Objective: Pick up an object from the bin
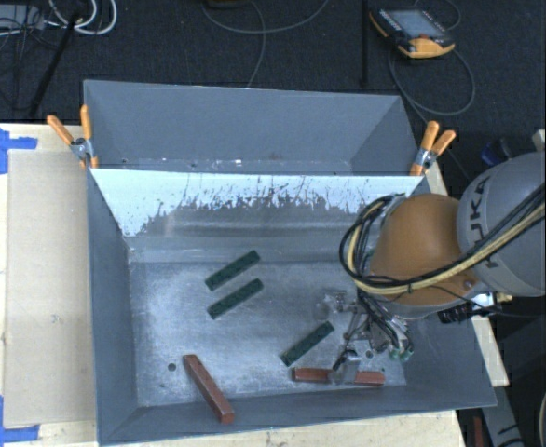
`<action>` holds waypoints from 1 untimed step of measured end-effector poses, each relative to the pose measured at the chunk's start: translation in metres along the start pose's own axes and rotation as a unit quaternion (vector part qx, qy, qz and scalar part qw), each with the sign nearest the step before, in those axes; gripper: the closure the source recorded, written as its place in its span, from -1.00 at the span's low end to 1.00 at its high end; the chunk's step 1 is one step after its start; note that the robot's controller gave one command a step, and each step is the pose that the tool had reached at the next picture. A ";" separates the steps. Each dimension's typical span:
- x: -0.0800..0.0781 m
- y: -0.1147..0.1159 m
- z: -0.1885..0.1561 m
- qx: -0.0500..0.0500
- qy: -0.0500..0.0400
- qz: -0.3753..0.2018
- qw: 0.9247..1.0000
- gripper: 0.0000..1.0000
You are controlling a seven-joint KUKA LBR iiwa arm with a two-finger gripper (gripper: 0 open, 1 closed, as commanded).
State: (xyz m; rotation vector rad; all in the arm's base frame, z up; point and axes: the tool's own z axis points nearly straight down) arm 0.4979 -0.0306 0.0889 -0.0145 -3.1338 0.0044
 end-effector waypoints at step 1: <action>0.025 0.032 0.008 -0.002 -0.005 -0.009 1.000 -1.00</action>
Offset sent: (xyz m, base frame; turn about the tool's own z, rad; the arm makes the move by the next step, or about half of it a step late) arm -0.0248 0.0312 -0.0080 -0.0164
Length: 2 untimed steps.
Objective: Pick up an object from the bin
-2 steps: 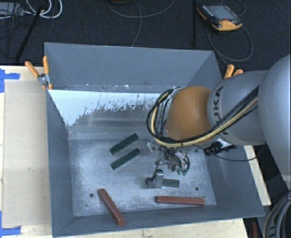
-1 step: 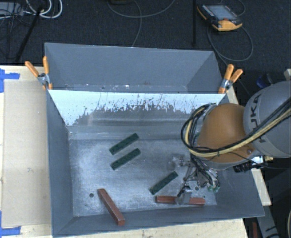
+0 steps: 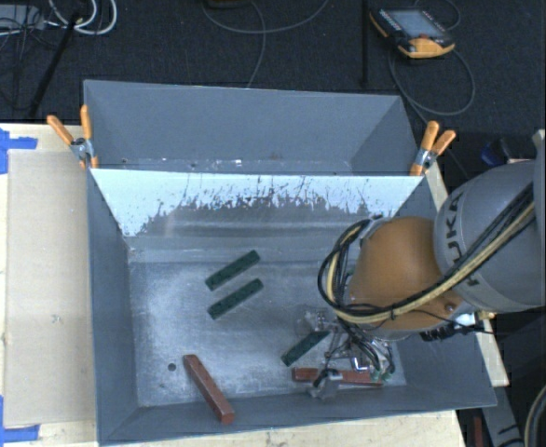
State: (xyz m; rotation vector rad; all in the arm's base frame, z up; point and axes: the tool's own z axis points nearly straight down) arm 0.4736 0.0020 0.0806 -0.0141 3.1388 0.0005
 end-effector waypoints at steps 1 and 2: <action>0.000 -0.001 0.000 0.000 0.001 0.002 1.000 1.00; -0.009 0.002 -0.134 0.000 -0.003 -0.033 0.999 1.00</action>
Offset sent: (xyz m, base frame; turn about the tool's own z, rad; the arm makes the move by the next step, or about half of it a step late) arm 0.0000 0.0000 0.0000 0.0000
